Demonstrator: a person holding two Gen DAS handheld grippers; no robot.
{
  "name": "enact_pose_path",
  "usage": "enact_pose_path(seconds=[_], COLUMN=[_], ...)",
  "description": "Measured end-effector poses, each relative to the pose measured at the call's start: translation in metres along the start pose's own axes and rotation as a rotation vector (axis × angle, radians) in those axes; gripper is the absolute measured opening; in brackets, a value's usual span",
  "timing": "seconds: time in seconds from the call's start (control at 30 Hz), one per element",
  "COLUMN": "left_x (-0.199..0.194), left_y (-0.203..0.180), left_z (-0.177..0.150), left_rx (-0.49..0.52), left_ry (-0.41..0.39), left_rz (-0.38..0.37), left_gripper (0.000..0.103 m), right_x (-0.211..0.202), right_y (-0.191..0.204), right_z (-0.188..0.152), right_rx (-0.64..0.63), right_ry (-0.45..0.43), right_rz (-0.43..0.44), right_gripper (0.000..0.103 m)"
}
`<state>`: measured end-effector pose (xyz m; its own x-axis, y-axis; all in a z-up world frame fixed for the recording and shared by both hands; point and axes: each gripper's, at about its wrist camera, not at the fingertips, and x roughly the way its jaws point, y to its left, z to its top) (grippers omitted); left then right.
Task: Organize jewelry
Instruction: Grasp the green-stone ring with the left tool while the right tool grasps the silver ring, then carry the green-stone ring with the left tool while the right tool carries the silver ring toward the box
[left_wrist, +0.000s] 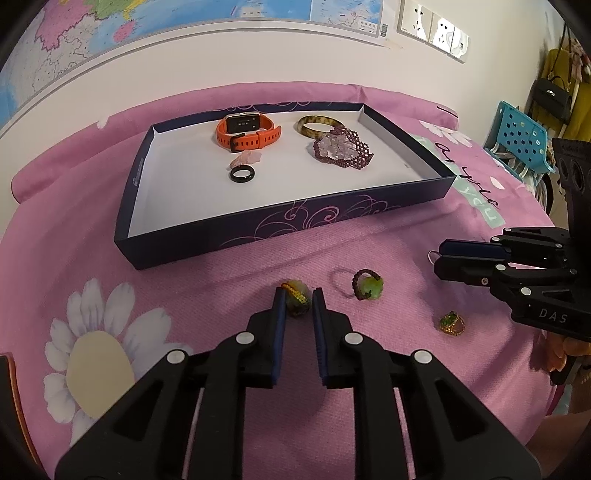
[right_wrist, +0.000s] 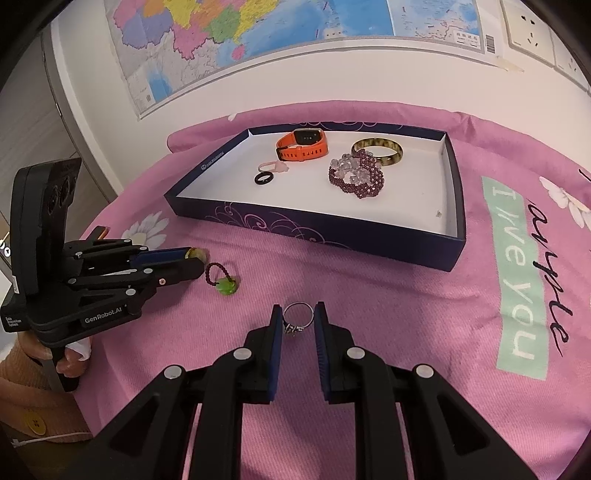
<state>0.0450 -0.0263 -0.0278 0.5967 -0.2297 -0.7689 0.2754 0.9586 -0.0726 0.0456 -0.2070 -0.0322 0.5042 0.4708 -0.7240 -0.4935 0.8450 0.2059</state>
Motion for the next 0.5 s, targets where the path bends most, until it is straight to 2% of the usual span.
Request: enact_pose_path(seconds=[0.5], left_x=[-0.0055], left_y=[0.0033], left_z=[-0.0009], left_rx=[-0.014], left_ry=[-0.015], left_rz=[-0.002], left_gripper=[0.013], right_x=[-0.0045], right_y=[0.001], right_z=[0.0049], right_rx=[-0.001], right_ry=[-0.021], right_rz=[0.006], right_gripper=[0.015])
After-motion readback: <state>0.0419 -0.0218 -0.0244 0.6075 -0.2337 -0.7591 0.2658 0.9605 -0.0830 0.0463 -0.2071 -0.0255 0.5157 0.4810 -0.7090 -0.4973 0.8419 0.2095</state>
